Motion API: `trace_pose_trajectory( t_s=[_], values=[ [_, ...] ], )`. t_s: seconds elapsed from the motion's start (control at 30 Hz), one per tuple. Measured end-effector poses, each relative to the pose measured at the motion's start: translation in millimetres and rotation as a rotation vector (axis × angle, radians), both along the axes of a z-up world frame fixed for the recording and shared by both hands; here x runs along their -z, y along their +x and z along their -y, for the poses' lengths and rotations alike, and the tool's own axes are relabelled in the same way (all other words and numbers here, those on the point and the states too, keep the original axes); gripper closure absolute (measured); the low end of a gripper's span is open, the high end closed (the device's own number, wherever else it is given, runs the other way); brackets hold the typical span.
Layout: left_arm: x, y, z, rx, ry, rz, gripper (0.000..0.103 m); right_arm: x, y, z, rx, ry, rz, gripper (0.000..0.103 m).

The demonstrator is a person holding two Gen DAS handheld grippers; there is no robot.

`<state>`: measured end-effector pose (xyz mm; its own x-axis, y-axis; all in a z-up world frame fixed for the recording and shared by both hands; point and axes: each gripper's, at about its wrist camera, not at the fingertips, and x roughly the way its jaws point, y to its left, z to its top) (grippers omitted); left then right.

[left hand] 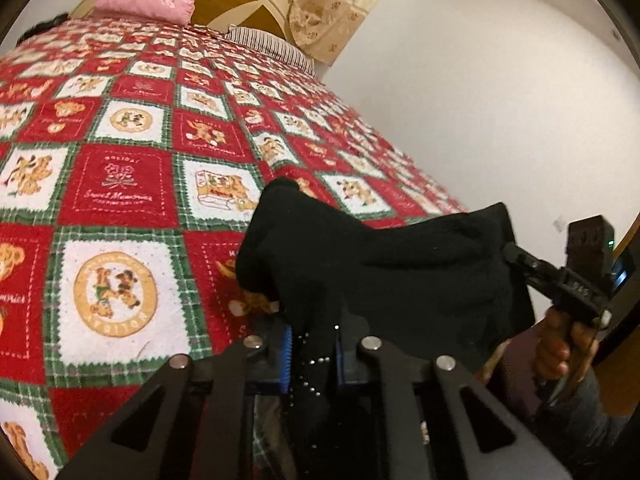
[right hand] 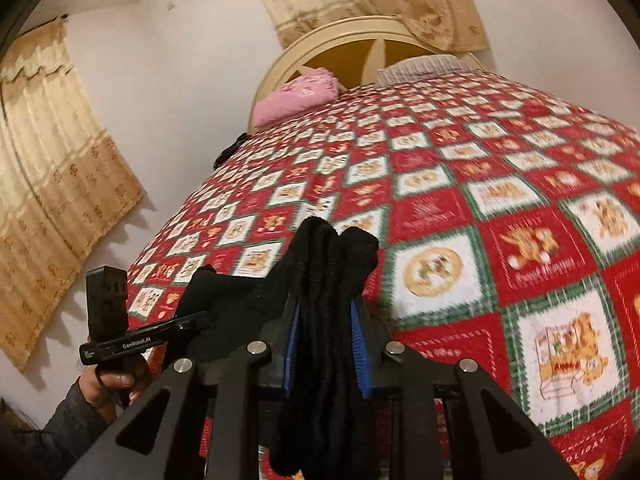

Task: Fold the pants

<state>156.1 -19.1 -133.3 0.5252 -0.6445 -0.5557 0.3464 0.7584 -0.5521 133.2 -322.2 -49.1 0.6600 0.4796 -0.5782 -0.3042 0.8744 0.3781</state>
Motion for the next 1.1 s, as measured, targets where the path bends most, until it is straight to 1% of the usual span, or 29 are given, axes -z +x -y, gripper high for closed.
trace_pose_trajectory(
  t_s=[0.07,0.13,0.27,0.37,0.5,0.6,0.7,0.73,0.8,0.87,0.93,0.97,1.0,1.03,1.1],
  values=[
    [-3,-3,-10,-0.012,-0.027,0.001,0.087,-6,5,-7,-0.021,-0.005,0.001,0.079],
    [-7,-8,-24,-0.036,-0.037,0.012,0.087,-9,13,-15,-0.040,-0.002,-0.003,0.079],
    [-21,-20,-66,-0.115,-0.024,0.044,0.087,-10,37,-50,-0.107,0.021,-0.014,0.079],
    [-29,-31,-104,-0.198,0.014,0.063,0.087,-8,54,-85,-0.172,0.038,-0.020,0.079],
    [-33,-41,-150,-0.307,0.069,0.064,0.087,-4,83,-155,-0.285,0.060,-0.022,0.079],
    [-35,-51,-185,-0.395,0.117,0.064,0.087,2,97,-200,-0.351,0.077,-0.034,0.079],
    [-25,-53,-208,-0.448,0.152,0.041,0.087,12,110,-243,-0.412,0.074,-0.065,0.079],
    [-17,-52,-215,-0.462,0.166,0.023,0.087,18,114,-257,-0.427,0.068,-0.075,0.079],
    [-4,-47,-221,-0.468,0.181,-0.010,0.087,28,121,-272,-0.443,0.063,-0.098,0.079],
    [9,-44,-220,-0.469,0.194,-0.032,0.086,41,131,-284,-0.435,0.055,-0.128,0.079],
    [12,-45,-221,-0.482,0.207,-0.030,0.077,52,140,-287,-0.419,0.056,-0.158,0.079],
    [13,-45,-221,-0.497,0.216,-0.027,0.068,58,145,-285,-0.410,0.059,-0.177,0.078],
    [14,-45,-220,-0.504,0.219,-0.024,0.065,63,149,-284,-0.402,0.057,-0.193,0.078],
    [14,-46,-219,-0.508,0.220,-0.023,0.064,68,153,-284,-0.391,0.049,-0.203,0.077],
    [14,-46,-217,-0.521,0.250,-0.017,0.053,75,154,-279,-0.380,0.036,-0.212,0.075]
  ],
)
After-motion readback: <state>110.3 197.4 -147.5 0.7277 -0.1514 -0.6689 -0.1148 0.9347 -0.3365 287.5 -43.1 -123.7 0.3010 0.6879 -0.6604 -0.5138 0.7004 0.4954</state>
